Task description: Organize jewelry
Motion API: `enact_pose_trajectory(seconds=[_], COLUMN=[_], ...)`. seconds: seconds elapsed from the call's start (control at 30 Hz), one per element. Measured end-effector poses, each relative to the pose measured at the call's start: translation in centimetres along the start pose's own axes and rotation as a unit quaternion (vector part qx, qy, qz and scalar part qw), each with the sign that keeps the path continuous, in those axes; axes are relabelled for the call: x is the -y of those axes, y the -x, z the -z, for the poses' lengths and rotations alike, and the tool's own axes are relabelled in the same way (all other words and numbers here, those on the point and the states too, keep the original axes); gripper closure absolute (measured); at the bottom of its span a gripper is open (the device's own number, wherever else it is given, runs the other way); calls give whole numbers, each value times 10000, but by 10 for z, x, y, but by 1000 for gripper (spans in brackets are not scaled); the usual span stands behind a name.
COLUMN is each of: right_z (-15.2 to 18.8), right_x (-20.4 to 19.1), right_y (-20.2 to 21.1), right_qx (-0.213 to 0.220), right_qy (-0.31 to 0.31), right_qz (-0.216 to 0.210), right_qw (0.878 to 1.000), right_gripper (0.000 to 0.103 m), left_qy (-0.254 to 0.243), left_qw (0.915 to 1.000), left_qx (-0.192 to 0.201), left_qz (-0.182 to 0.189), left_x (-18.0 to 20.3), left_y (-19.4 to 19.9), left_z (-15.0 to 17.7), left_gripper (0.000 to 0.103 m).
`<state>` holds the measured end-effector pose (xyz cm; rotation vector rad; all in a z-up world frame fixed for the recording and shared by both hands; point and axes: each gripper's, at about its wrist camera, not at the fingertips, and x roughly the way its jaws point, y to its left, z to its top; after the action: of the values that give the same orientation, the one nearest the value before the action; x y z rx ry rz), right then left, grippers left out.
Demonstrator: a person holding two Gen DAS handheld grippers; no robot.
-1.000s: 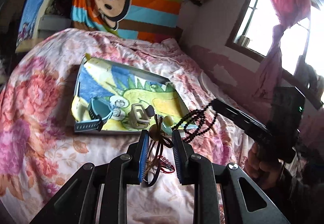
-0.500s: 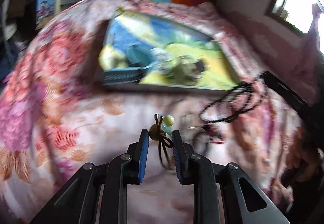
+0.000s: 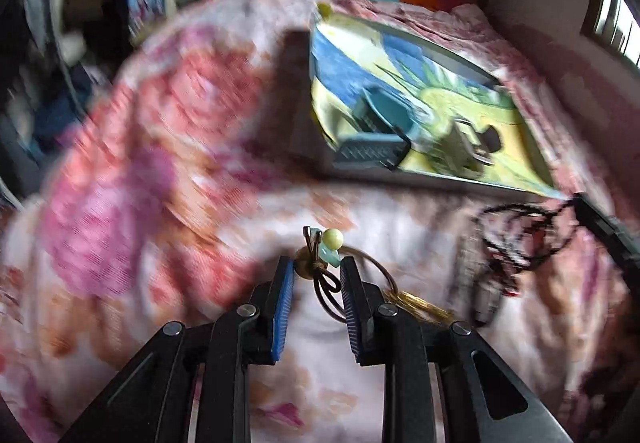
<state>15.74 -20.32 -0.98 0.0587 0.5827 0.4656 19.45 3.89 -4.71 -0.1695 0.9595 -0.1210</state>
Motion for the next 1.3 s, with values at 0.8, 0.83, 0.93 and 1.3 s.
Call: enact_pose_trajectory(seconds=[0.8,0.83,0.93,1.3], right_z=[48,48,48,48], right_x=[25,24,23,24], right_y=[-55,-56,-57,-58], right_qx=[-1212,-1216,-1238,-1266], right_qy=[-617,-611,-581,-585], right_qz=[0,-9,-23,-79], right_qw=[9907,9907,9906,9902], right_gripper=[98,98,98,98], left_qy=[-723,-745,-492,97], left_qw=[9964,9968,9983,9958], left_qx=[169,82,-172,-231], left_qz=[406,266,257,881], left_x=[53,52,42,22], left_y=[-3,-7,-19,-18], left_z=[23,22,22,17], left_gripper=[62,64,76,90])
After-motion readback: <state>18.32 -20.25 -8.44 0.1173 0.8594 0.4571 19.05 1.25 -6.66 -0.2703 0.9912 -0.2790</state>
